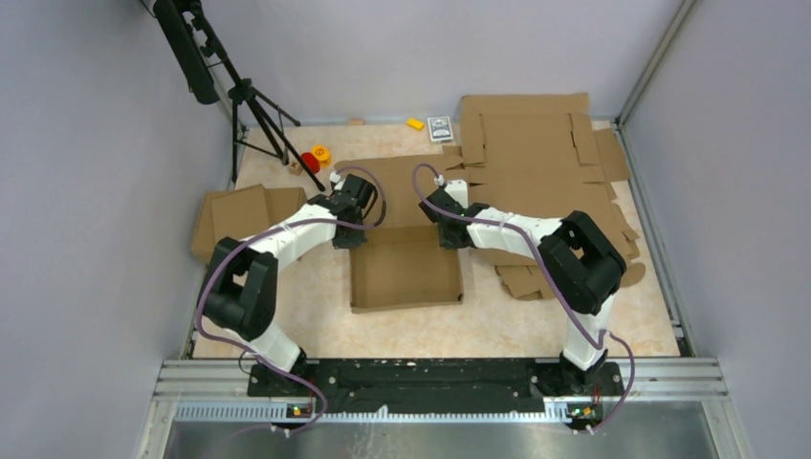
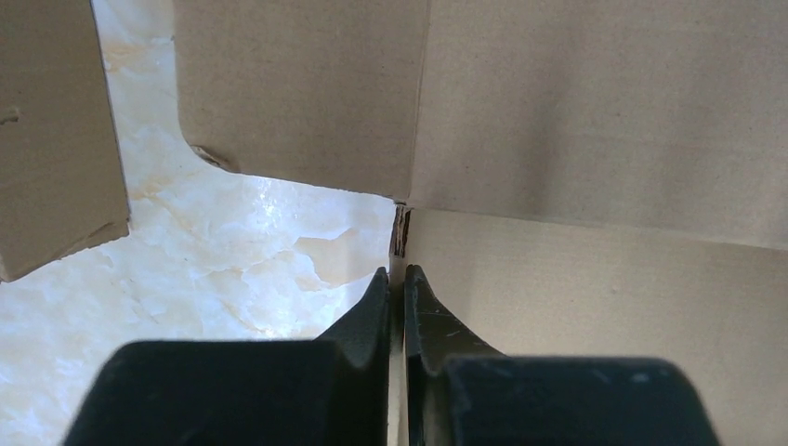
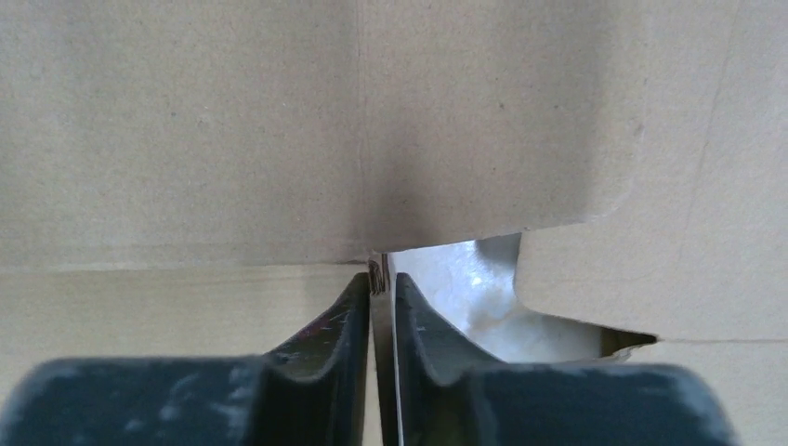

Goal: Fold the paper box

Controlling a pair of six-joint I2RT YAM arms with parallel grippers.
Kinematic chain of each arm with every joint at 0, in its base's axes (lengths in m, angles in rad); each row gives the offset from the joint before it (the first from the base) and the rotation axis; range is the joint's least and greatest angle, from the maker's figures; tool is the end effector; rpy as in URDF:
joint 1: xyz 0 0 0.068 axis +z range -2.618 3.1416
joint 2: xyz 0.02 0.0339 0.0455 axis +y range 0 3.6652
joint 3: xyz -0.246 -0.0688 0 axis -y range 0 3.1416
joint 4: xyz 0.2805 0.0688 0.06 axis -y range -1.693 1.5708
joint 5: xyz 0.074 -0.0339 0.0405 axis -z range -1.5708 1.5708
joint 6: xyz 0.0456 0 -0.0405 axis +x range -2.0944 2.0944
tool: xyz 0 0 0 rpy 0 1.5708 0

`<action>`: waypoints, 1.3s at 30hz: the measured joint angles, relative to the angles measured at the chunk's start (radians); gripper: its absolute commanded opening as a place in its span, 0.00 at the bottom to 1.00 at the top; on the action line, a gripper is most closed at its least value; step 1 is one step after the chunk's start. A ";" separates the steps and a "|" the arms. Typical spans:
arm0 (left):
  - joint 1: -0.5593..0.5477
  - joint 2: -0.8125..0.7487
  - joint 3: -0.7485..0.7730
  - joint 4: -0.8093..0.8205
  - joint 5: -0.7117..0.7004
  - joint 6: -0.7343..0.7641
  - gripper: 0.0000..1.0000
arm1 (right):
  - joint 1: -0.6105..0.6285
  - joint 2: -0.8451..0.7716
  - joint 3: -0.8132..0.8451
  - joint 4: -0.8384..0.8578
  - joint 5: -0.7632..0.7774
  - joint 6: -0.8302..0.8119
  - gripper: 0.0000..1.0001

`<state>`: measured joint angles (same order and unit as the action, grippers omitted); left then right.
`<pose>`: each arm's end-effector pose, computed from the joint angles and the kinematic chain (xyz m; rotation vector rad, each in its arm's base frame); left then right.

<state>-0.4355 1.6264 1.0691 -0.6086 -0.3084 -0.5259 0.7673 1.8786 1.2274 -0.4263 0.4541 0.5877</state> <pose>0.3229 -0.1350 0.1537 -0.2035 2.6348 0.1133 0.3079 0.2691 0.1244 -0.0788 2.4837 -0.0550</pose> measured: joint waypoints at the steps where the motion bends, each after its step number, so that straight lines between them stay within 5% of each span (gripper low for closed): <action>1: 0.000 -0.001 -0.001 0.001 0.000 0.000 0.20 | 0.000 0.000 0.000 0.000 0.001 -0.001 0.43; 9: 0.004 -0.057 -0.035 -0.026 -0.031 -0.002 0.67 | -0.004 -0.067 -0.043 0.009 -0.002 -0.045 0.66; 13: 0.004 -0.177 -0.077 -0.027 -0.025 0.000 0.80 | -0.004 -0.194 -0.105 0.033 -0.026 -0.072 0.70; 22: 0.026 -0.519 -0.168 0.013 0.006 0.011 0.94 | -0.059 -0.411 -0.135 0.052 -0.148 -0.121 0.78; 31: 0.293 -0.521 -0.153 0.085 0.206 -0.023 0.98 | -0.305 -0.502 -0.095 0.064 -0.346 -0.079 0.88; 39: 0.449 -0.362 -0.113 0.235 0.433 -0.051 0.95 | -0.424 -0.327 0.024 0.140 -0.555 -0.066 0.86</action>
<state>0.0132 1.2648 0.9565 -0.3740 0.1249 -0.5774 0.3435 1.5517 1.2518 -0.2867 -0.1009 0.5213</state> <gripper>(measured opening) 0.983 0.875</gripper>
